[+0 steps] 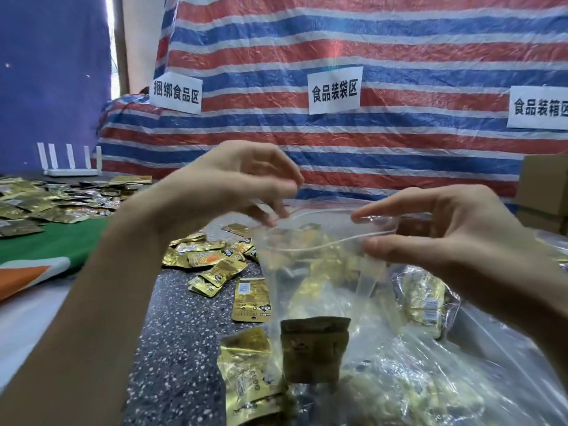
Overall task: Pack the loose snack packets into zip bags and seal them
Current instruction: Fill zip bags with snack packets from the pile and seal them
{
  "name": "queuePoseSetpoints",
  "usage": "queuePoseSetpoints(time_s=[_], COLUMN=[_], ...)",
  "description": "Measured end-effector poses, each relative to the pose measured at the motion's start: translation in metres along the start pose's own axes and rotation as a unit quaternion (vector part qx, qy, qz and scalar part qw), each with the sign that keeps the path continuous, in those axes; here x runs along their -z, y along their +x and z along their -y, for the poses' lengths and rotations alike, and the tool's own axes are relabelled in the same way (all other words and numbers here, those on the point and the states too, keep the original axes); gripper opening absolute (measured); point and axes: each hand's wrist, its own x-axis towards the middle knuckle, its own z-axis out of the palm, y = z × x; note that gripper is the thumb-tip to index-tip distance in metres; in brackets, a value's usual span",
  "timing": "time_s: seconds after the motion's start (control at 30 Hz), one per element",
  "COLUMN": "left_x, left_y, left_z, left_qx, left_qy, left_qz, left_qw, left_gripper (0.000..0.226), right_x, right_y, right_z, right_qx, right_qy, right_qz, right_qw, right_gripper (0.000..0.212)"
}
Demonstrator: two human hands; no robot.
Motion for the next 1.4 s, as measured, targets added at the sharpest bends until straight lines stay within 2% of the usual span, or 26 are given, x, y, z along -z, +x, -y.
queuePoseSetpoints(time_s=[0.07,0.13,0.23,0.33,0.4,0.43,0.57,0.63,0.67,0.73,0.8,0.87,0.97,1.1,1.27,1.4], left_x=[0.004,0.001,-0.015,-0.036,-0.042,-0.041,-0.044,-0.041,-0.039,-0.03,-0.021,-0.011,0.005,0.021,0.029,0.023], left_y=[0.02,0.038,0.045,0.03,0.023,0.024,0.027,0.028,0.028,0.028,0.03,0.033,0.039,0.047,0.024,-0.009], left_z=[0.03,0.07,0.146,0.211,0.239,0.248,0.245,0.241,0.238,0.233,0.222,0.212,0.187,0.126,0.041,-0.014], left_qx=[0.029,0.099,0.242,0.395,0.432,0.429,0.38,0.359,0.348,0.323,0.301,0.264,0.195,0.088,-0.12,-0.238], left_qy=[-0.018,0.1,0.203,0.273,0.313,0.325,0.311,0.262,0.231,0.166,0.076,0.016,-0.028,-0.049,0.054,0.16], left_qz=[-0.101,-0.158,-0.142,-0.101,-0.09,-0.094,-0.17,-0.236,-0.271,-0.34,-0.398,-0.422,-0.419,-0.394,-0.368,-0.272], left_qw=[0.994,0.977,0.938,0.871,0.841,0.837,0.855,0.864,0.867,0.867,0.864,0.867,0.886,0.913,0.921,0.918], left_gripper=[0.027,0.024,0.019,0.058,0.071,0.07,0.045,0.014,0.009,0.022,0.02,0.019,0.019,0.035,0.039,0.043], right_x=[-0.001,-0.003,-0.003,-0.002,-0.001,-0.001,0.0,0.0,0.0,0.001,0.001,0.001,-0.001,0.0,0.002,0.001], right_y=[0.0,0.001,0.001,0.001,0.001,0.002,0.002,0.002,0.002,0.002,0.002,0.002,0.002,0.002,0.002,0.002], right_z=[-0.001,-0.002,-0.003,-0.004,-0.006,-0.006,-0.008,-0.007,-0.008,-0.008,-0.008,-0.008,-0.007,-0.008,-0.009,-0.009], right_qx=[-0.013,-0.019,-0.02,-0.02,-0.021,-0.021,-0.026,-0.028,-0.028,-0.03,-0.032,-0.034,-0.037,-0.039,-0.043,-0.045], right_qy=[-0.007,-0.01,-0.013,-0.007,-0.006,-0.008,-0.017,-0.021,-0.023,-0.021,-0.018,-0.021,-0.026,-0.023,-0.02,-0.024], right_qz=[0.014,0.02,0.02,0.023,0.024,0.026,0.033,0.038,0.039,0.037,0.037,0.038,0.035,0.03,0.027,0.021], right_qw=[1.0,1.0,1.0,1.0,0.999,0.999,0.999,0.999,0.999,0.999,0.999,0.998,0.998,0.999,0.998,0.998], right_gripper=[0.037,0.034,0.033,0.035,0.033,0.031,0.027,0.029,0.03,0.031,0.029,0.026,0.024,0.026,0.024,0.023])
